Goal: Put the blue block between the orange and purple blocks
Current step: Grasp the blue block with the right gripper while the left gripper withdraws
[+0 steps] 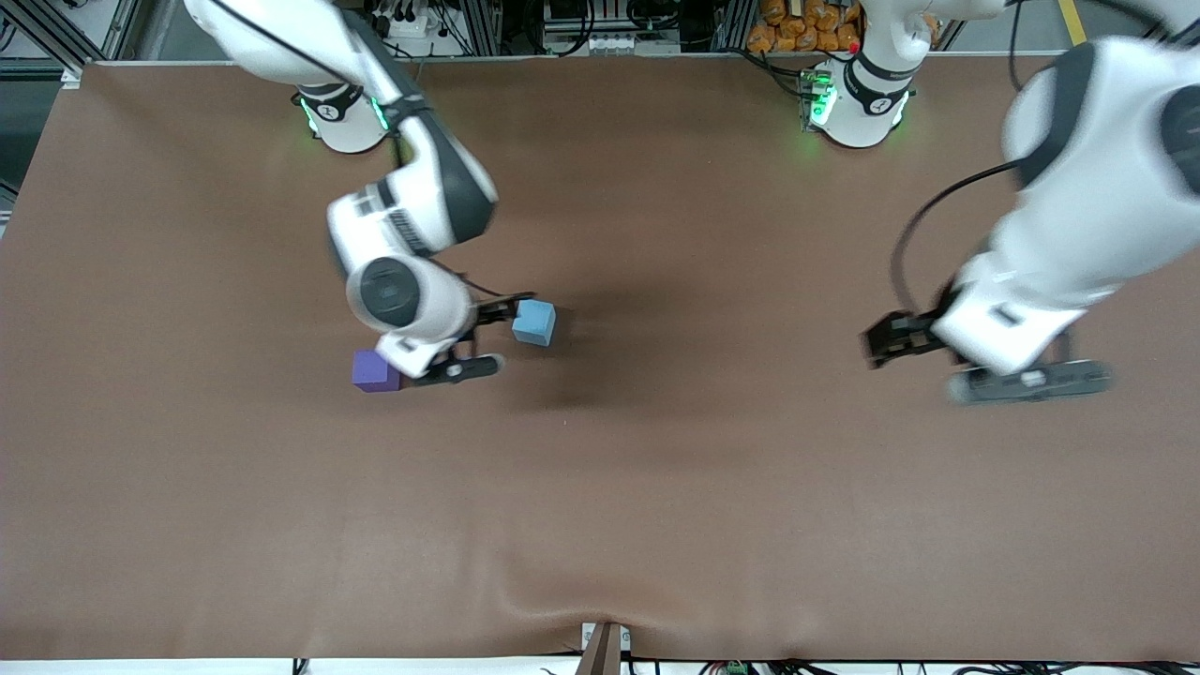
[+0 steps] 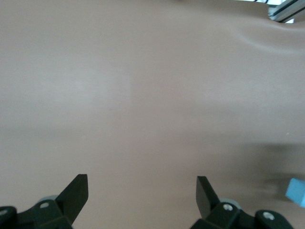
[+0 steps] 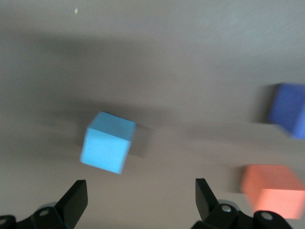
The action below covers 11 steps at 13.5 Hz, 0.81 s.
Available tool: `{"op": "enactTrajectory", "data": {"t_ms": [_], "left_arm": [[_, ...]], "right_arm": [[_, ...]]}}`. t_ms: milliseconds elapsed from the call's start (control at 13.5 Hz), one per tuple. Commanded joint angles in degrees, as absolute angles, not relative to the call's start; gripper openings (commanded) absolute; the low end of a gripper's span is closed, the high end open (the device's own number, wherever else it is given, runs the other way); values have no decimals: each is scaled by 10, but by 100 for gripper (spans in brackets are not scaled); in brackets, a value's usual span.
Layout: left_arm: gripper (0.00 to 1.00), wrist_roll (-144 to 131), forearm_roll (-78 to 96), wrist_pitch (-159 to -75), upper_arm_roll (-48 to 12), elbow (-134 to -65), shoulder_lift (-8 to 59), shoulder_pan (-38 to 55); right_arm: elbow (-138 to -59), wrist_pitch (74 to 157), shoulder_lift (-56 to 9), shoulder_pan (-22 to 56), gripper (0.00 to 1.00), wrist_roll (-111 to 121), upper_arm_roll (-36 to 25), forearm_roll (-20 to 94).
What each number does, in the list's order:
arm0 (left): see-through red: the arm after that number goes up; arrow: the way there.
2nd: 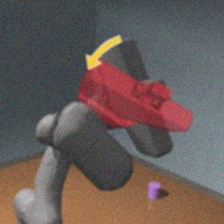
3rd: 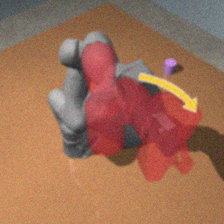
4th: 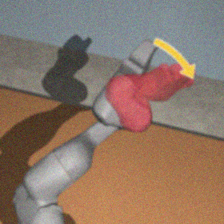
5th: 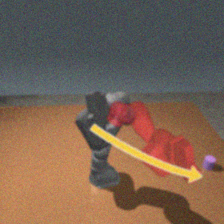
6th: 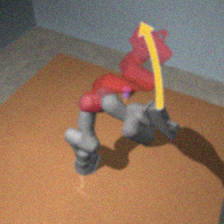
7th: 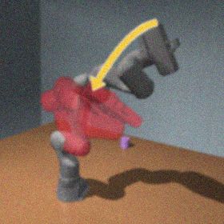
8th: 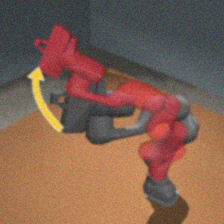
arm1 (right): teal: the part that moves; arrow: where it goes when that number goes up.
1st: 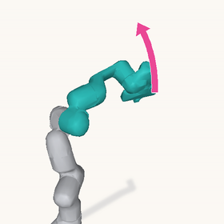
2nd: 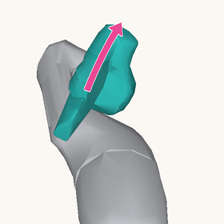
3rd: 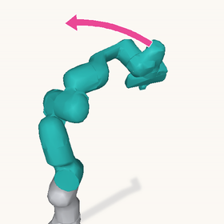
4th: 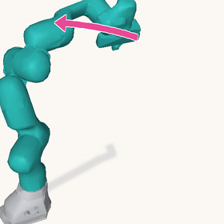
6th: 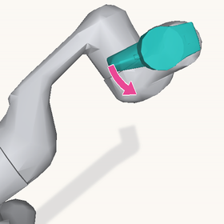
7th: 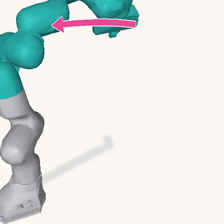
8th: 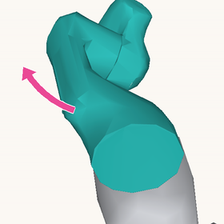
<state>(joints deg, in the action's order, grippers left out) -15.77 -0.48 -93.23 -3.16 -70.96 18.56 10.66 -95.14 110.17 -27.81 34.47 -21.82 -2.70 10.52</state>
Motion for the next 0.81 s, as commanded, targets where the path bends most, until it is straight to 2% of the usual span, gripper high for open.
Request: {"op": "enactTrajectory", "data": {"t_ms": [0,369,739], "left_arm": [[100,-99,-4,-926,-41,-778,128,64],[100,-93,-9,-928,-39,-889,36,35],[100,-93,-25,-973,-41,-993,-39,23]], "right_arm": [[-1004,1177,-270,394,100,-306,-34,115],[-1061,1276,-294,419,100,-311,-33,117],[-1066,1334,-322,441,100,-357,-34,117]]}}
